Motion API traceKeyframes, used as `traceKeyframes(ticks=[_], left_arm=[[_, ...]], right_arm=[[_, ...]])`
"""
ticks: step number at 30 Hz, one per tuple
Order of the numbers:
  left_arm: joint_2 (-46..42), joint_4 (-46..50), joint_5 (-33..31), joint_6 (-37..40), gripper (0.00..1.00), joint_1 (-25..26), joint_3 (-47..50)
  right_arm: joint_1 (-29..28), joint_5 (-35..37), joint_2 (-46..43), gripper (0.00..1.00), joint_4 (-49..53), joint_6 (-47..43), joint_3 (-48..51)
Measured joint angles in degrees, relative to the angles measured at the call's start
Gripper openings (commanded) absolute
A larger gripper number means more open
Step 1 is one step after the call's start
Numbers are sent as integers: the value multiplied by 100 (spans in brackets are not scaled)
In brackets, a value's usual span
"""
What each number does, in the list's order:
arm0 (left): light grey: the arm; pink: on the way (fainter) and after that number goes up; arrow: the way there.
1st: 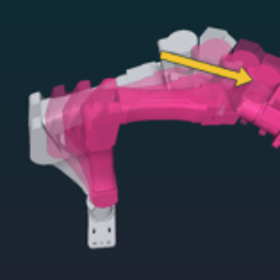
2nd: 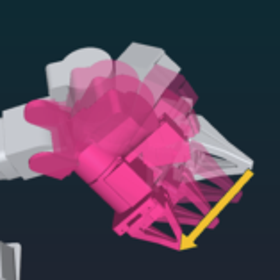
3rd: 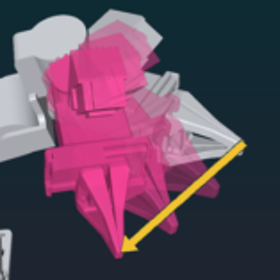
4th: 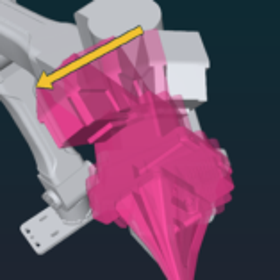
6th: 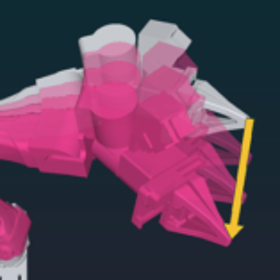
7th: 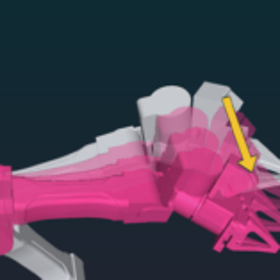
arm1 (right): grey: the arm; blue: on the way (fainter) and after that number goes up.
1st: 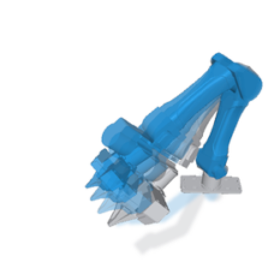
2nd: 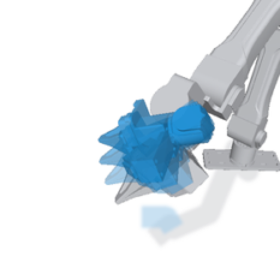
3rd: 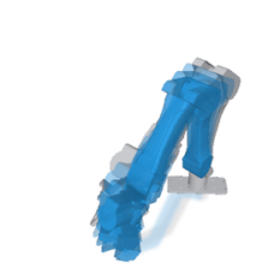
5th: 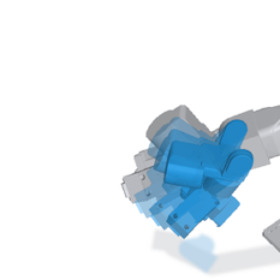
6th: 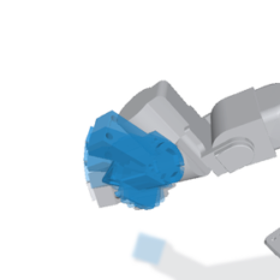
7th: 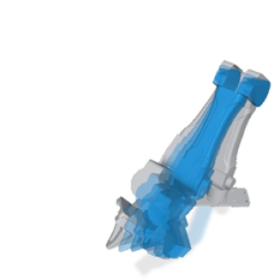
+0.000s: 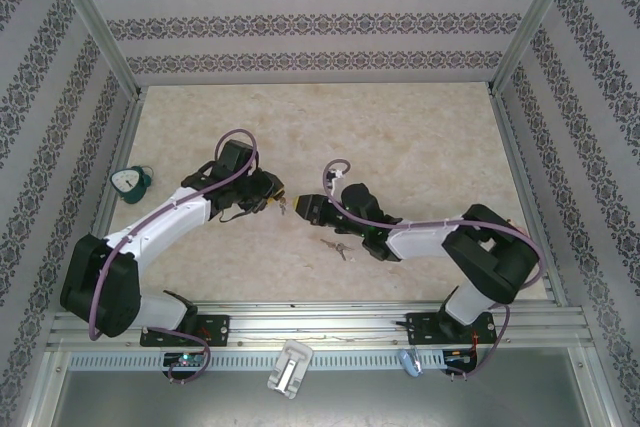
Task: Unlock with the key
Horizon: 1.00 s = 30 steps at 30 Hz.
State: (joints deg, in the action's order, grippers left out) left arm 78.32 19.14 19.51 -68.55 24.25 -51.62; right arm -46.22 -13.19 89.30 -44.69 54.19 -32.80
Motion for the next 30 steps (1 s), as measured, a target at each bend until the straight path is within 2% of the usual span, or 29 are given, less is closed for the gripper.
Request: traceKeyframes(ticks=[7, 11, 19, 30], left_arm=[[-153, -334, 173, 120, 17, 2, 227], [-330, -658, 323, 157, 18, 2, 337], [-422, -981, 546, 181, 18, 0, 422], [-479, -1261, 748, 175, 18, 2, 490]], right_arm=[[190, -428, -422, 30, 144, -212, 22], [251, -625, -431, 35, 146, -212, 20], [262, -846, -330, 38, 15, -175, -48], [262, -881, -13, 36, -197, -52, -240]])
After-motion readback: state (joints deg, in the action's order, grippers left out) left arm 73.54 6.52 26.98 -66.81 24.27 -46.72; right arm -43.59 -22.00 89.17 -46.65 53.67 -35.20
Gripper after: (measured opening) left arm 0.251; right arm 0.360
